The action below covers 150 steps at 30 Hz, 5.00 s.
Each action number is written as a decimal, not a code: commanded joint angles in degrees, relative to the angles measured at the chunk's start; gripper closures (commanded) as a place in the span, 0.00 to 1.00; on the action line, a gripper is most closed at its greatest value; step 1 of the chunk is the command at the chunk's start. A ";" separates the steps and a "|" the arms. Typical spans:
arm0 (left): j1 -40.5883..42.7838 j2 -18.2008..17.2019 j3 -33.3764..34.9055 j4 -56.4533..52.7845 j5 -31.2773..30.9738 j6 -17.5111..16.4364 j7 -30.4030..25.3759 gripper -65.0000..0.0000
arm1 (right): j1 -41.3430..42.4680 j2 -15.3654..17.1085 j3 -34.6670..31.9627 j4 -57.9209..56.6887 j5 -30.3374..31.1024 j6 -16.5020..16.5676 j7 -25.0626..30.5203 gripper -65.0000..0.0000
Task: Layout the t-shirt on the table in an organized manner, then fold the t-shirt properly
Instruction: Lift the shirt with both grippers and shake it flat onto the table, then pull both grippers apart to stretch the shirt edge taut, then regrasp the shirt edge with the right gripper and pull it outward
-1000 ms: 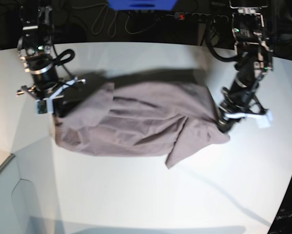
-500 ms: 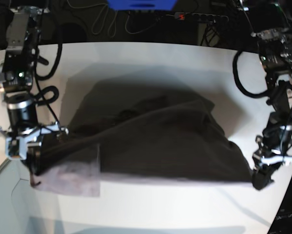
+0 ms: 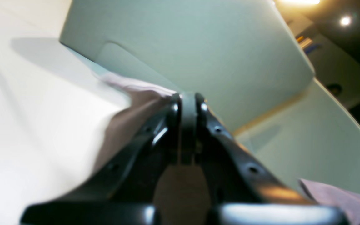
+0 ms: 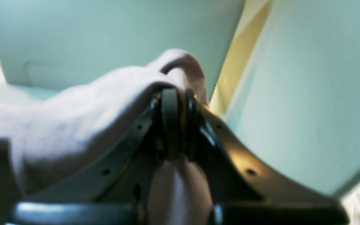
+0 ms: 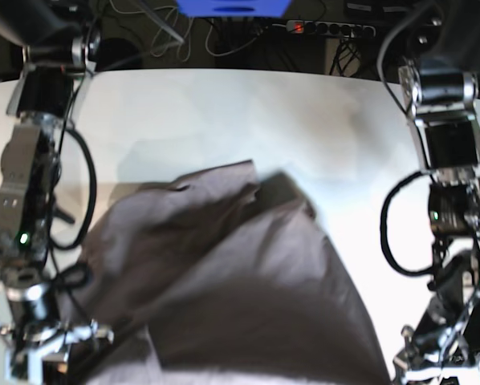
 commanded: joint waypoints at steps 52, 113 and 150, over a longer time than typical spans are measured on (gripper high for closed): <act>48.53 3.81 -14.07 21.61 -1.42 -1.19 -1.16 0.47 | -41.08 -8.01 0.77 -7.08 0.12 9.76 14.95 0.70; 48.70 3.63 -19.00 12.65 -0.81 -0.75 -1.24 1.00 | -51.90 -11.96 9.56 4.09 0.12 10.03 15.21 0.60; 51.08 3.63 -23.83 6.14 -0.72 -1.19 -1.24 1.00 | -27.46 2.37 -18.39 -9.45 -0.14 10.11 -0.26 0.40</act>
